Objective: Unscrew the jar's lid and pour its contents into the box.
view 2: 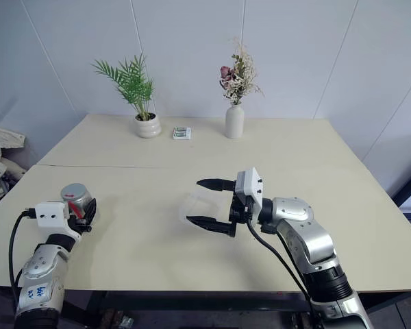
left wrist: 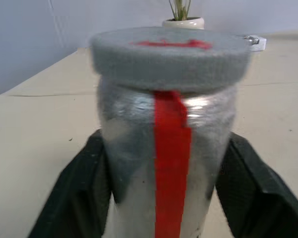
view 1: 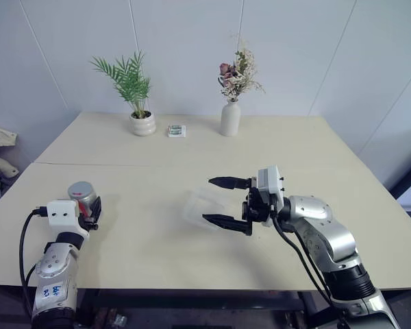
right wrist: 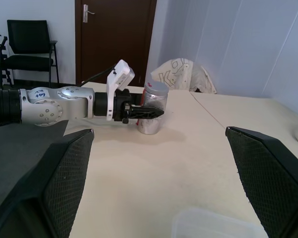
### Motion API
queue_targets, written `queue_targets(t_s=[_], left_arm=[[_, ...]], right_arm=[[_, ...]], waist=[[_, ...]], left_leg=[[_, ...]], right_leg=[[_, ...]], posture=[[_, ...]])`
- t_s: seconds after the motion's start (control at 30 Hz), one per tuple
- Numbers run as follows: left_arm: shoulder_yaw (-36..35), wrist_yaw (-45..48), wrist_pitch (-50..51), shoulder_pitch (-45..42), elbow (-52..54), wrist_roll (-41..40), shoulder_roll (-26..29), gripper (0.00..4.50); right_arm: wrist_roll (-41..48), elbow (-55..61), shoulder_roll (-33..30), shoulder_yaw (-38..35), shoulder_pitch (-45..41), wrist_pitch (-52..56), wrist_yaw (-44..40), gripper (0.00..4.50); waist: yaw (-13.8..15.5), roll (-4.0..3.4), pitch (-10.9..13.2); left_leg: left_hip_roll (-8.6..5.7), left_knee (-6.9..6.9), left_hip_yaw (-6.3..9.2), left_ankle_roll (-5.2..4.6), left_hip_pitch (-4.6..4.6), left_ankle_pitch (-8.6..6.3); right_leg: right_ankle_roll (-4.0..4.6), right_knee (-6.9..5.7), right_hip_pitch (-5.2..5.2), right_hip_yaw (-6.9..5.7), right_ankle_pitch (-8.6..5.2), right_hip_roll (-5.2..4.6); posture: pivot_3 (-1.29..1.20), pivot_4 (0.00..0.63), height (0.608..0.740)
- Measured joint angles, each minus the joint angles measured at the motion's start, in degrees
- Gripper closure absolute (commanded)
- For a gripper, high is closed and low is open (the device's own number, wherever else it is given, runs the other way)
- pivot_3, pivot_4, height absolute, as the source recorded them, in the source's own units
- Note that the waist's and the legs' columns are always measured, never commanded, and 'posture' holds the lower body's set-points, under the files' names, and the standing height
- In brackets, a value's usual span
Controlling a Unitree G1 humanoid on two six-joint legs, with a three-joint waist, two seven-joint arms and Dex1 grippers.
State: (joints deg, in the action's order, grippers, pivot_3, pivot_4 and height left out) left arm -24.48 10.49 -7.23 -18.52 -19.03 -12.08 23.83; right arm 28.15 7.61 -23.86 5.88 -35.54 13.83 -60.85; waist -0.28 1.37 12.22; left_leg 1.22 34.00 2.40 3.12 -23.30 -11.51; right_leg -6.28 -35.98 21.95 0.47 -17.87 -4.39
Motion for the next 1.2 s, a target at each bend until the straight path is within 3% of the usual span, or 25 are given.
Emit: queue_targets(t_s=[0.27, 0.37, 0.7, 0.93, 1.2], left_arm=[[0.90, 1.34, -0.82, -0.11, 0.08, -0.58, -0.03, 2.51], [2.20, 5.70, -0.43, -0.44, 1.50, -3.33, -0.05, 2.51], [9.95, 26.43, 13.90, -5.31, 13.69, -14.74, 5.47, 2.51], [16.47, 35.79, 20.76, -6.50, 16.08, -16.67, 5.62, 2.51], [18.49, 40.19, 21.73, -6.72, 16.38, -16.78, 5.27, 2.51]], right_arm=[[0.22, 1.19, -0.45, -0.23, 0.95, 0.58, 0.95, 0.00], [0.25, 1.56, -0.77, -0.33, 1.00, 1.81, 2.06, 0.00], [3.51, 11.65, 1.36, 1.03, -6.69, 24.06, 16.85, 0.00], [3.21, 12.21, 5.34, 4.20, -10.59, 31.21, 23.61, 0.00], [1.14, 11.11, 8.31, 6.30, -11.47, 33.56, 27.69, 0.00]], waist=[[0.10, 0.00, 0.00], [0.10, 0.00, 0.00], [-0.25, -0.01, 0.00], [-0.15, -0.01, 0.00], [-0.39, -0.01, 0.00]], left_leg=[[0.00, 0.00, 0.00, 0.00, 0.00, 0.00], [0.00, 0.00, 0.00, 0.00, -0.01, 0.00], [0.04, -0.10, -0.01, 0.04, -0.05, 0.01], [0.04, -0.03, 0.00, 0.02, -0.61, 0.04], [0.03, 0.10, 0.00, -0.01, -0.75, 0.06]], right_leg=[[0.00, 0.00, -0.01, 0.00, 0.00, 0.00], [0.00, 0.00, -0.01, 0.00, 0.00, 0.00], [0.10, -0.01, 0.12, 0.02, -0.05, 0.00], [0.10, -0.15, 0.67, 0.03, -0.05, 0.02], [0.09, -0.34, 0.84, 0.04, -0.05, 0.06]], posture=[[0.00, 0.150, 0.740], [0.00, 0.150, 0.740], [0.00, 0.150, 0.740], [0.00, 0.150, 0.740], [0.00, 0.150, 0.740]])
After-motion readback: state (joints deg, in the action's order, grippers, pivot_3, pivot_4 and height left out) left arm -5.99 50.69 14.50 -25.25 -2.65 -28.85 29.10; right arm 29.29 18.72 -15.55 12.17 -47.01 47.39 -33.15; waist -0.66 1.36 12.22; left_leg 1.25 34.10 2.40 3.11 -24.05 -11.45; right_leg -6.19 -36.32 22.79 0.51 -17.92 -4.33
